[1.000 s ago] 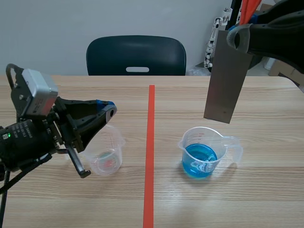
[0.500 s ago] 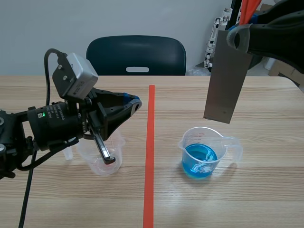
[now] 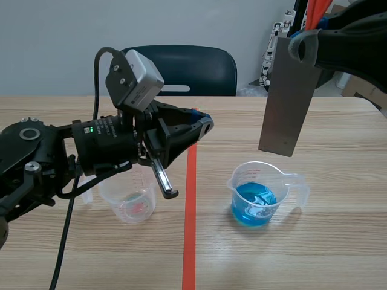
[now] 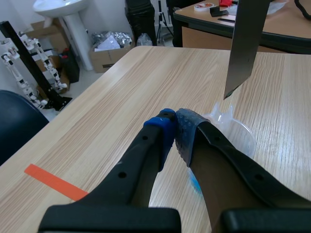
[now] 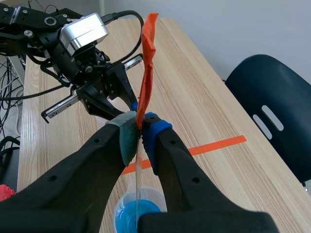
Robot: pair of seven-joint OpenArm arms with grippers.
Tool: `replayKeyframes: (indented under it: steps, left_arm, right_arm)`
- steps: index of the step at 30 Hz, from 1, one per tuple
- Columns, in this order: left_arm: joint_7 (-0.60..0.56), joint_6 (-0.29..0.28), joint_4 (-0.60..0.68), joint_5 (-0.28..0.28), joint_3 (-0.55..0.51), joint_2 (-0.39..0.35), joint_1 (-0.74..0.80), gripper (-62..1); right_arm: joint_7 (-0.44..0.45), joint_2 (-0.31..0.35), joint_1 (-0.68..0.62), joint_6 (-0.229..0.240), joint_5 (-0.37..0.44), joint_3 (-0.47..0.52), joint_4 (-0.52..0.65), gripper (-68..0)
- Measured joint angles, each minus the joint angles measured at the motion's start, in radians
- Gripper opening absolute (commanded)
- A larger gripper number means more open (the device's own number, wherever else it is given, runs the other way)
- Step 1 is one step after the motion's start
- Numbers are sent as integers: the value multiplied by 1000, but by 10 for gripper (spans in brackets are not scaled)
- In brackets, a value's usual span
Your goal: Do the redox reaction experiment. raise the plate out of the solution
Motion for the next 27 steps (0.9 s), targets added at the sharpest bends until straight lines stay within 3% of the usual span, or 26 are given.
replayKeyframes:
  steps: [27]
  left_arm:
    - [43,0,-77,-21,70,53,-16,-577]
  right_arm:
    - [-1,0,0,0,0,0,0,-670]
